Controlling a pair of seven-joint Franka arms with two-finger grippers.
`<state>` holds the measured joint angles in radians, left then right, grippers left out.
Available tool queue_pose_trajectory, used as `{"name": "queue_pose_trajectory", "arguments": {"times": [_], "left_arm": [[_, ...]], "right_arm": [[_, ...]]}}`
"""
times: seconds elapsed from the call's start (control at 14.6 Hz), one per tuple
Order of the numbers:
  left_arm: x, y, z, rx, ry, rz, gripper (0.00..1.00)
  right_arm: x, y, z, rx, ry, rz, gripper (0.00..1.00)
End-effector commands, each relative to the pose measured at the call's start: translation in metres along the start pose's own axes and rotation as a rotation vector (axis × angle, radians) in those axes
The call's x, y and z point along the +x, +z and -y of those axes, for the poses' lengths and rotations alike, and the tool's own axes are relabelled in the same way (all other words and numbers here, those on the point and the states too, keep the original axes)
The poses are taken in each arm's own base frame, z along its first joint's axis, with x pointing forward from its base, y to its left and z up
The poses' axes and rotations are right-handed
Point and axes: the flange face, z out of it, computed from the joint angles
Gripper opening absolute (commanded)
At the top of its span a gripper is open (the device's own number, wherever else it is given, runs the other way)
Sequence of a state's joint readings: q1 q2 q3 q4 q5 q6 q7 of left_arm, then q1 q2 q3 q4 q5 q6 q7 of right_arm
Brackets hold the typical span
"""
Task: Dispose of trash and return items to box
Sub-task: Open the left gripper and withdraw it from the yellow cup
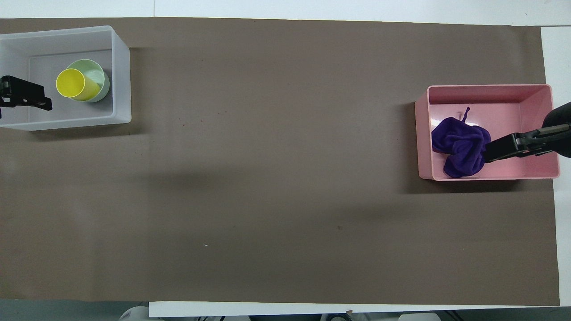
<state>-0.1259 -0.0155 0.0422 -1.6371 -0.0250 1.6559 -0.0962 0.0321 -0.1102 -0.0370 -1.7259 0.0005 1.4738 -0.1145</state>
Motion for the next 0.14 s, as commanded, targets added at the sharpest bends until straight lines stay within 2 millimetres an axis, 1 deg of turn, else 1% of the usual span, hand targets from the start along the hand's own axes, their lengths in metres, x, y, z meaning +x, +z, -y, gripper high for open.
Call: {"name": "queue_pose_trajectory", "arguments": {"times": [0.0, 0.07], "left_arm": [[0.0019, 0.0112, 0.0014, 0.018, 0.075, 0.007, 1.0], [0.001, 0.0116, 0.0024, 0.018, 0.074, 0.009, 1.0]], "right_arm": [[-0.0045, 0.0017, -0.004, -0.007, 0.006, -0.011, 1.0], [-0.0042, 0.0022, -0.004, -0.007, 0.009, -0.012, 1.0]]}}
